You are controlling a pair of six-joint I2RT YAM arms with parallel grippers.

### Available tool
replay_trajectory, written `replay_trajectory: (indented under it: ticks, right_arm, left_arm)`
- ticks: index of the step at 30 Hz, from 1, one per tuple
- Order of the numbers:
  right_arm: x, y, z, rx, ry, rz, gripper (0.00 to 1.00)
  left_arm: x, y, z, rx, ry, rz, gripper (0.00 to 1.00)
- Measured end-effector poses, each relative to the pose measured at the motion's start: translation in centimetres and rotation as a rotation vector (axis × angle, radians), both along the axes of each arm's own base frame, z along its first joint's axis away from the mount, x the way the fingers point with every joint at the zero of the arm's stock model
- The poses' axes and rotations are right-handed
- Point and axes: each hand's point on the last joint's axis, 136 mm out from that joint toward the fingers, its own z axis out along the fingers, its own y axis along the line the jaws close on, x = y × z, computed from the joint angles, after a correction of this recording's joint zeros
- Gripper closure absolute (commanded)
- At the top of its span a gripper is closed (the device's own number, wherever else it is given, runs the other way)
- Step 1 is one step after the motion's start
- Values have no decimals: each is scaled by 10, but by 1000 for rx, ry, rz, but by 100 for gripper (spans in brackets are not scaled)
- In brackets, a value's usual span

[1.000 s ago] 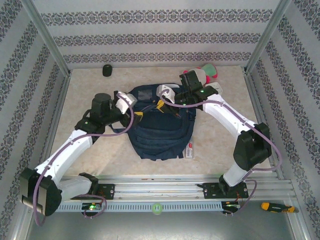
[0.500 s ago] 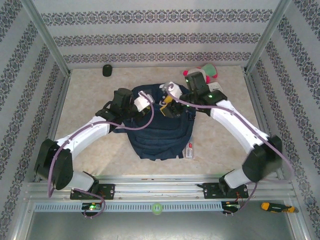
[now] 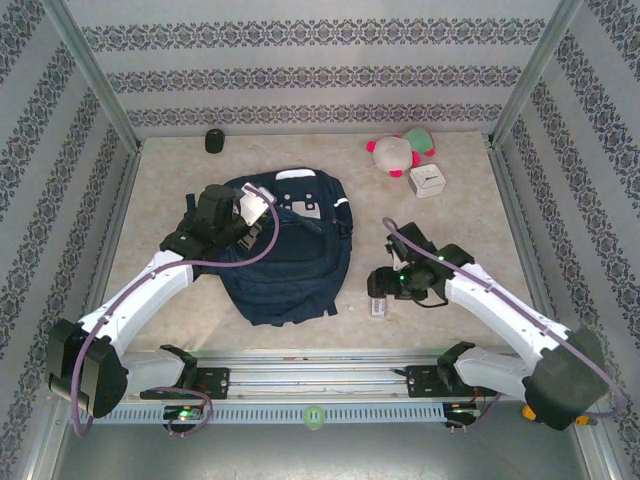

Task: Pack the student bag

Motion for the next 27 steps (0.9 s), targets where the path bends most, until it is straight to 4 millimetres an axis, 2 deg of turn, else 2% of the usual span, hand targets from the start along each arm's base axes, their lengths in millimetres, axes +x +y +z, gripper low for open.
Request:
replay_trajectory:
  ticks: [5,11,18,23,27]
  right_arm:
    - [0,8,-35,-58,102,-18,31]
    - [9,9,-61,-146,141,-23,32]
    - [24,5,-75,-209,118,-38,37]
    - [36,5,-79,-199,87,-47,50]
    - [42,7,-74,-185,48,-18,56]
  left_arm:
    - [-1,-1,1,-30,13,12,100]
    - [-6,-1,-1,-58,27,18,100]
    - [-9,-4,-1,-92,41,18,100]
    - [-9,-6,0,-112,51,20,100]
    - [-11,-8,0,-133,63,18,100]
